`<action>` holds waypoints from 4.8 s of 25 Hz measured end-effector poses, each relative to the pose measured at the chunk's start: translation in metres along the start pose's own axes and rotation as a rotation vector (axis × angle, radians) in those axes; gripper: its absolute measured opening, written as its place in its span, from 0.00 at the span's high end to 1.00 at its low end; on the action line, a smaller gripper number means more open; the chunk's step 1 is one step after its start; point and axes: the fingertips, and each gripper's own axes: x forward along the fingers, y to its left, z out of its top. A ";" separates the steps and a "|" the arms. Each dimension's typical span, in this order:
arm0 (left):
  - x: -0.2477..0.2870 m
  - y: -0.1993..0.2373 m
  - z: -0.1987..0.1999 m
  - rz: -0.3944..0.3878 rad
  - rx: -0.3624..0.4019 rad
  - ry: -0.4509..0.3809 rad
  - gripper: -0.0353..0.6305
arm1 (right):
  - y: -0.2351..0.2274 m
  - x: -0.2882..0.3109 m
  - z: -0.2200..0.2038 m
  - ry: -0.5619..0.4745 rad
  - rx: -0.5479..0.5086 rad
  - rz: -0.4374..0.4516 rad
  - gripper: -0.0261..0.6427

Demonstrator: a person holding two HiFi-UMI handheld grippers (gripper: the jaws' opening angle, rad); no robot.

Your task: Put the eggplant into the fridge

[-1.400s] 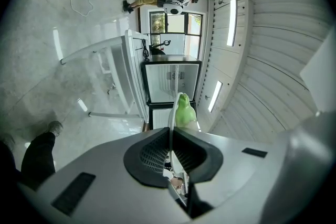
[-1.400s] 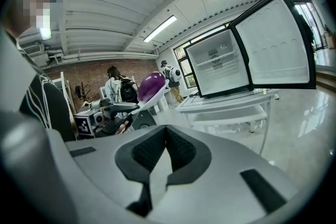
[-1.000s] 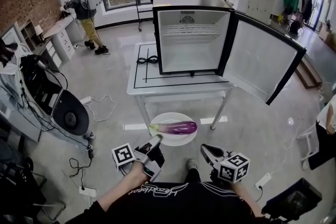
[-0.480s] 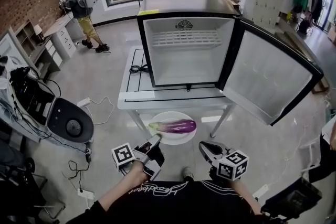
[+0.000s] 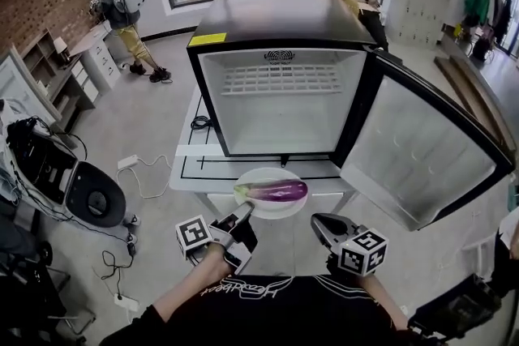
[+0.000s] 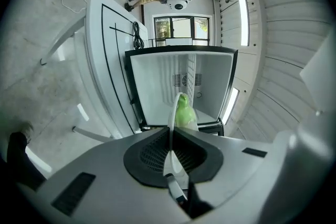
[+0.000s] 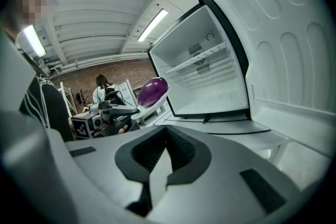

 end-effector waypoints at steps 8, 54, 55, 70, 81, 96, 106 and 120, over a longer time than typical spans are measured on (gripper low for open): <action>0.035 -0.003 0.011 -0.001 0.019 -0.029 0.91 | -0.032 0.015 0.027 -0.012 -0.038 0.040 0.95; 0.176 0.052 0.102 0.182 0.102 -0.037 0.91 | -0.114 0.090 0.047 0.050 0.000 0.015 0.95; 0.178 0.053 0.103 0.191 0.108 -0.037 0.91 | -0.115 0.092 0.048 0.051 0.000 0.015 0.95; 0.212 0.079 0.125 0.306 0.078 -0.055 0.91 | -0.120 0.117 0.051 0.073 0.021 0.016 0.95; 0.249 0.092 0.143 0.367 0.089 -0.077 0.91 | -0.132 0.130 0.057 0.073 0.025 -0.006 0.95; 0.278 0.101 0.156 0.410 0.092 -0.088 0.91 | -0.142 0.141 0.067 0.058 0.033 0.005 0.95; 0.283 0.107 0.160 0.434 0.075 -0.100 0.91 | -0.142 0.141 0.069 0.042 0.049 0.001 0.95; 0.285 0.111 0.152 0.517 0.137 0.022 0.83 | -0.137 0.137 0.065 0.046 0.064 -0.002 0.95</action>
